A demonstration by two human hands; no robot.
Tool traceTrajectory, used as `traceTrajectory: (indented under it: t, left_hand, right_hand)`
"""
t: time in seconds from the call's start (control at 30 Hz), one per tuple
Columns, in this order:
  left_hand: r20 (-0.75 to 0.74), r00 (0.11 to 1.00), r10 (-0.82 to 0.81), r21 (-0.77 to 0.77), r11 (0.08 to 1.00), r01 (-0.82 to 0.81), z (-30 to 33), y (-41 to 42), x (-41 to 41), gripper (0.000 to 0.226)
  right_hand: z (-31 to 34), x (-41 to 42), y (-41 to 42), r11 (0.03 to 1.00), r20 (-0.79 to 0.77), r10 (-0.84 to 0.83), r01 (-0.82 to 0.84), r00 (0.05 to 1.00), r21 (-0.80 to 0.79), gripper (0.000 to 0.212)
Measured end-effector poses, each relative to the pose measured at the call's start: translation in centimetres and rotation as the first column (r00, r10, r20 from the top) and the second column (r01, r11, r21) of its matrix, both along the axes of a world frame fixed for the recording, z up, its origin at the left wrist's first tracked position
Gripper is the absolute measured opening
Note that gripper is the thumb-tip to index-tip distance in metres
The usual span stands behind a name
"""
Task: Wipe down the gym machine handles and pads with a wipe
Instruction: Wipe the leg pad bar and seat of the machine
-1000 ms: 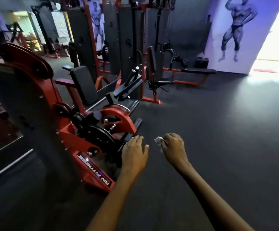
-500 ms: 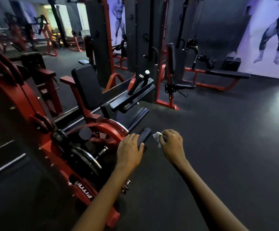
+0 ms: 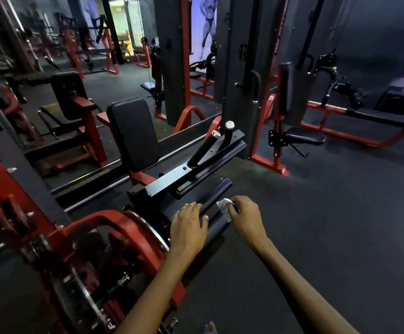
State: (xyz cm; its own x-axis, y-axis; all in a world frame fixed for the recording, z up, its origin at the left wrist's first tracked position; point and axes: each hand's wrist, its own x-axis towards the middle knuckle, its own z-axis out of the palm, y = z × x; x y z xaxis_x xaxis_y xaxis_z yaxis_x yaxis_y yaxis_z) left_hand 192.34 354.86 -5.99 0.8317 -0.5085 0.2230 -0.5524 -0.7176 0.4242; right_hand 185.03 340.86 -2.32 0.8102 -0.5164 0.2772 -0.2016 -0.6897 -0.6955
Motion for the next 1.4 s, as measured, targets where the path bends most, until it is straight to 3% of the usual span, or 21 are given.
traceTrajectory:
  t: [0.1, 0.37, 0.47, 0.57, 0.63, 0.7, 0.77, 0.83, 0.97, 1.13, 1.27, 1.4]
  left_hand:
    - [-0.004, 0.998, 0.062, -0.022, 0.998, -0.062, -1.2, -2.9, 4.0, 0.046]
    - [0.028, 0.976, 0.218, -0.118, 0.97, -0.213, -3.6, -6.9, 17.3, 0.042]
    - [0.103, 0.98, 0.17, -0.016, 0.985, -0.17, -4.5, -7.1, 21.6, 0.042]
    - [0.129, 0.988, 0.084, 0.159, 0.982, -0.104, -5.7, -6.3, 25.5, 0.045]
    - [0.115, 0.993, 0.035, 0.281, 0.957, -0.066, -6.4, -5.6, 27.1, 0.053]
    - [0.124, 0.992, -0.009, 0.348, 0.937, -0.035, -7.0, -5.3, 27.9, 0.055]
    - [0.124, 0.992, -0.032, 0.365, 0.931, -0.015, -7.5, -5.3, 28.1, 0.054]
    - [0.138, 0.99, -0.025, 0.36, 0.932, -0.026, -7.9, -5.4, 28.1, 0.053]
    - [0.164, 0.986, -0.015, 0.344, 0.938, -0.043, -8.2, -5.4, 28.3, 0.052]
    - [0.151, 0.988, 0.014, 0.315, 0.947, -0.062, -8.6, -5.6, 28.7, 0.053]
    - [0.149, 0.989, 0.022, 0.295, 0.953, -0.065, -8.8, -5.6, 28.6, 0.056]
    - [0.169, 0.985, 0.033, 0.294, 0.952, -0.082, -8.9, -5.5, 28.6, 0.057]
  right_hand:
    - [-0.1, 4.5, -2.7, 0.991, 0.008, 0.025, -0.026, 1.0, 0.129, 0.036]
    - [-0.6, 17.9, -10.3, 0.927, -0.11, 0.009, 0.032, 0.994, 0.374, 0.018]
    - [-1.0, 21.0, -11.4, 0.869, -0.115, 0.039, 0.023, 0.993, 0.494, 0.011]
    - [0.0, 24.1, -11.7, 0.969, -0.056, 0.136, -0.121, 0.989, 0.217, 0.015]
    - [1.4, 26.3, -12.0, 0.951, 0.025, 0.27, -0.263, 0.963, -0.161, 0.018]
    - [2.3, 28.8, -13.1, 0.75, -0.011, 0.352, -0.289, 0.936, -0.595, 0.024]
    - [2.1, 30.5, -14.5, 0.565, -0.124, 0.329, -0.3, 0.936, -0.769, 0.028]
    - [1.0, 30.9, -15.2, 0.494, -0.213, 0.261, -0.32, 0.941, -0.808, 0.02]
    - [-2.5, 30.2, -14.3, 0.374, -0.254, 0.214, -0.32, 0.943, -0.87, 0.039]
    - [-4.9, 32.3, -10.3, 0.371, -0.389, 0.189, -0.432, 0.902, -0.822, 0.032]
    - [-7.4, 33.0, -8.7, 0.264, -0.522, 0.304, -0.597, 0.797, -0.757, 0.034]
    - [-7.3, 32.2, -12.5, 0.114, -0.486, 0.471, -0.597, 0.736, -0.794, 0.047]
